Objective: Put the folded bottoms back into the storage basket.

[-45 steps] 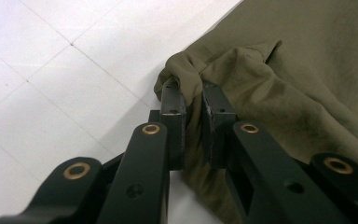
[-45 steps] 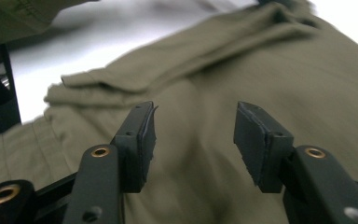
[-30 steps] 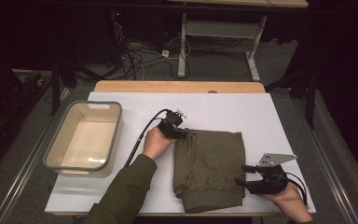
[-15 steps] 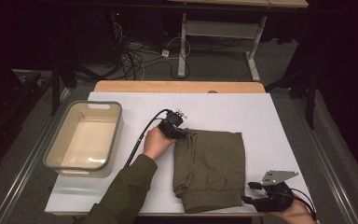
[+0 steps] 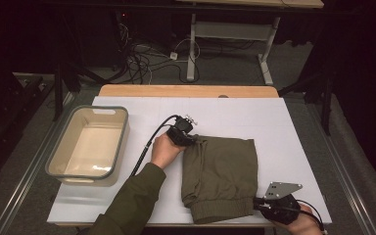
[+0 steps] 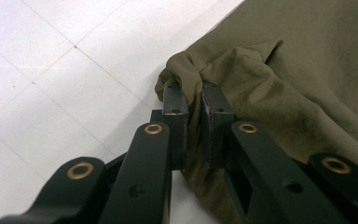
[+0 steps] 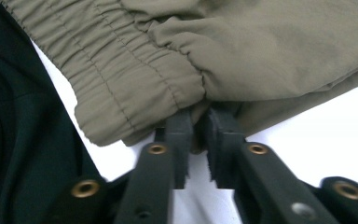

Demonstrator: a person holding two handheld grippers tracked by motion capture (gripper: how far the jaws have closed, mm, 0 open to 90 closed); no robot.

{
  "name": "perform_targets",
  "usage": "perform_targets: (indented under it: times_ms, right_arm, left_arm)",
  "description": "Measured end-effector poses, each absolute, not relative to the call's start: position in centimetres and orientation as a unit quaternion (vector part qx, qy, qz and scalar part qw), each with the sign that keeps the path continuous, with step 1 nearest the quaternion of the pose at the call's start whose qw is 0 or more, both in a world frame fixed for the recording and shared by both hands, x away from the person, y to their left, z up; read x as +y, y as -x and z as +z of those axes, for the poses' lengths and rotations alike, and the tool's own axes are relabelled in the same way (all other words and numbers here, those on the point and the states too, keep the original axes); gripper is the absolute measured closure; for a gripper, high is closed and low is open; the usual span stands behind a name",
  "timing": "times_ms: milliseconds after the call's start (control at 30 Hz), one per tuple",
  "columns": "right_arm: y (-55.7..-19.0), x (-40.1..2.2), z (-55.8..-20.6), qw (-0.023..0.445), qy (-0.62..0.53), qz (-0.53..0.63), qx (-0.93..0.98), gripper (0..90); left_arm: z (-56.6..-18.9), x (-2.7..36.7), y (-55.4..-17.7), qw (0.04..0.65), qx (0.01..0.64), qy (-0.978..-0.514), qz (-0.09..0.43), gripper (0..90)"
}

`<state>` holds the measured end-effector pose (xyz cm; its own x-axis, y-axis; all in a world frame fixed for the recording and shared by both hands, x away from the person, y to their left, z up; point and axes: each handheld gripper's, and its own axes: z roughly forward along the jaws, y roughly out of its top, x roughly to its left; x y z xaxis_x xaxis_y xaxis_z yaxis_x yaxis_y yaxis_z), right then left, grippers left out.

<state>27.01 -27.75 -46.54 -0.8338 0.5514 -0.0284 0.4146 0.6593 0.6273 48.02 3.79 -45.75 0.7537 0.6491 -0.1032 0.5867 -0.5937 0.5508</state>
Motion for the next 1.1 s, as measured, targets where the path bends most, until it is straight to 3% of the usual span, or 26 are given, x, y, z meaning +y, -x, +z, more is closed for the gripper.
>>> perform_targets:
  times_ms: [100,367,1100]
  right_arm:
    - [-27.2,-27.7,-46.5,0.104,-0.271,0.316,0.903,87.5]
    - [-28.2,-27.6,-44.5,0.083,-0.267,0.362,0.889,88.0]
    - [-35.3,-21.0,-36.7,0.098,-0.215,0.462,0.855,88.3]
  left_arm:
    - [-45.6,4.0,-48.1,0.294,0.353,-0.887,0.046,82.3]
    - [-43.2,4.9,-47.6,0.335,0.357,-0.871,0.029,82.9]
    - [-33.4,7.0,-46.0,0.338,0.333,-0.876,0.09,83.2]
